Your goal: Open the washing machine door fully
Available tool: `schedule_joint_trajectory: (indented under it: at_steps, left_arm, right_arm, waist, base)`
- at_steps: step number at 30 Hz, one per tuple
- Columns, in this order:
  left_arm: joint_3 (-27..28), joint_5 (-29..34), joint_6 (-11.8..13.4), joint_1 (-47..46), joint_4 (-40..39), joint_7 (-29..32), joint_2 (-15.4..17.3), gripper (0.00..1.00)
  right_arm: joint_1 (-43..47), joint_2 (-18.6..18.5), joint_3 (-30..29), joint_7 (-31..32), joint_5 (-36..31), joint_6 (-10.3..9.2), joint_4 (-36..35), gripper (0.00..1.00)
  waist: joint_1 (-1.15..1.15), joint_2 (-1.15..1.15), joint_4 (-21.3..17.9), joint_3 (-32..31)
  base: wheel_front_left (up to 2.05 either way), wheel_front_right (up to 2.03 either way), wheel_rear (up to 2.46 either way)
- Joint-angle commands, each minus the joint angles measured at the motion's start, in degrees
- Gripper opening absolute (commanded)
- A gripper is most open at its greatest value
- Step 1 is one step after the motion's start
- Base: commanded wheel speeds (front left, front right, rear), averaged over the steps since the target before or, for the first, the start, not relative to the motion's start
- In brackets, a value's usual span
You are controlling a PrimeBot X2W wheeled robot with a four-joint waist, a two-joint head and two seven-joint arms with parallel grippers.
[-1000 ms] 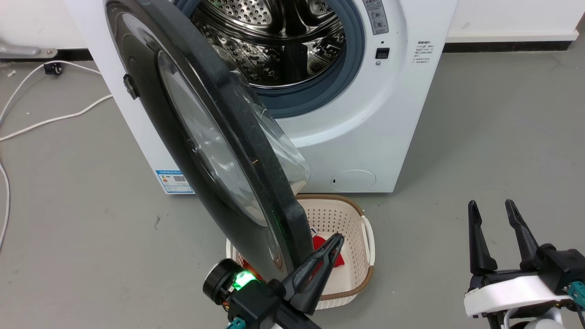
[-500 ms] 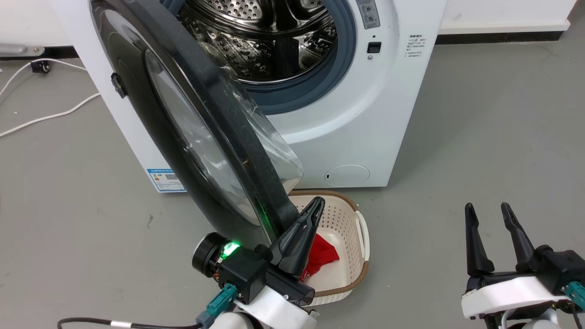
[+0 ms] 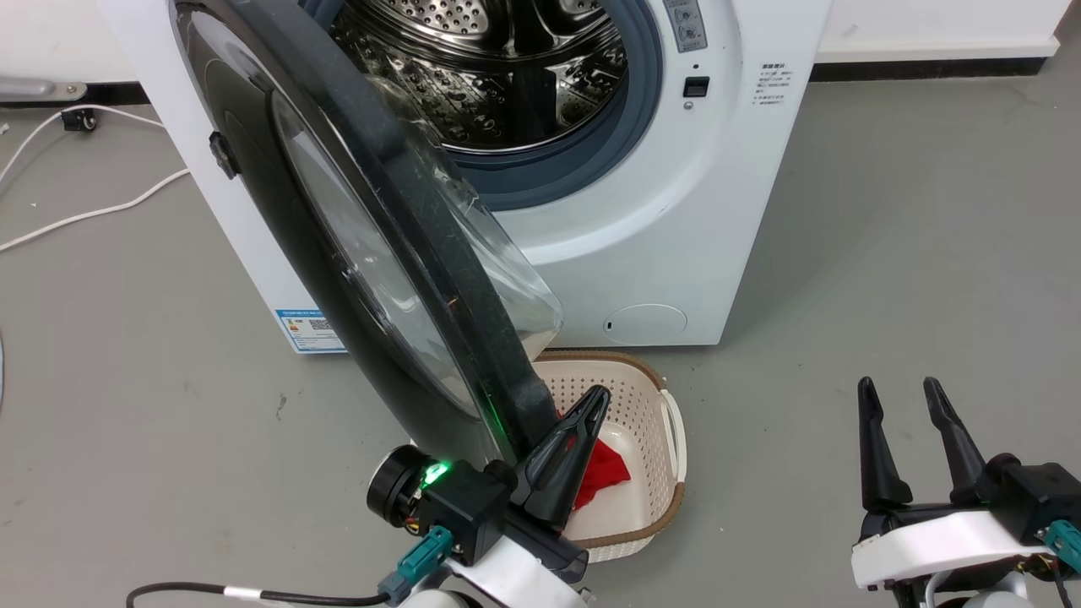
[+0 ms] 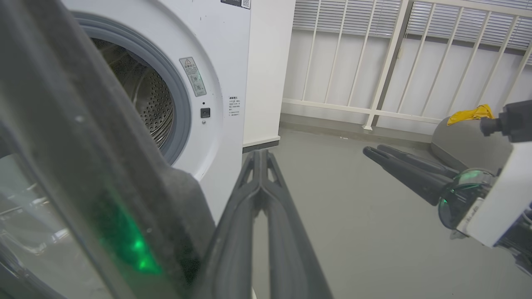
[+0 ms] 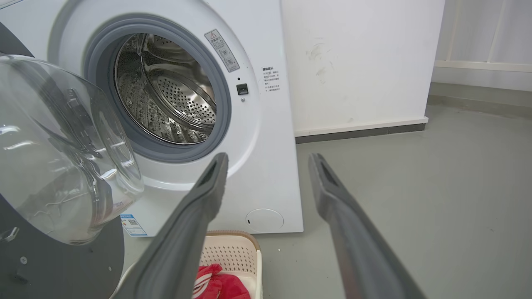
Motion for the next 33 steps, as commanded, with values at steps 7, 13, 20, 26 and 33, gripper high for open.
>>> schedule_joint_trajectory:
  at_steps: [7,13,20,26,33]
  left_arm:
    - [1.5,0.5,3.0,2.5,-0.9,1.9,2.2,0.0]
    - [2.8,0.2,6.2,6.4,-3.5,2.5,3.2,0.0]
    - [3.0,0.2,8.6,10.6,-8.0,2.8,3.6,0.0]
    - [3.4,0.1,10.8,14.0,-11.7,2.9,3.9,0.0]
    - [5.5,-0.1,13.1,16.4,-13.5,3.1,5.3,0.0]
  right_arm:
    - [-0.4,0.2,0.1,-0.1,0.6,-0.04,0.7,1.0]
    - [0.0,0.2,0.0,-0.1,1.0,-0.04,1.1,1.0]
    - [0.5,0.2,-0.1,0.2,0.8,-0.03,1.0,1.0]
    - [0.9,0.2,-0.1,0.7,0.7,-0.03,0.4,1.0]
    - [1.5,0.2,-0.5,1.2,0.7,-0.03,0.0,1.0]
  waist:
    - [0.0,0.0,1.0,-0.3]
    - [0.0,0.0,2.6,-0.6]
    - [0.0,0.0,5.7,-0.9]
    - [0.0,0.0,9.1,-0.9]
    - [0.0,0.0,14.0,-1.2]
  base:
    - [0.0,0.0,0.0]
    - [0.0,0.0,0.0]
    - [0.0,0.0,0.0]
    - [0.0,0.0,0.0]
    - [0.0,0.0,0.0]
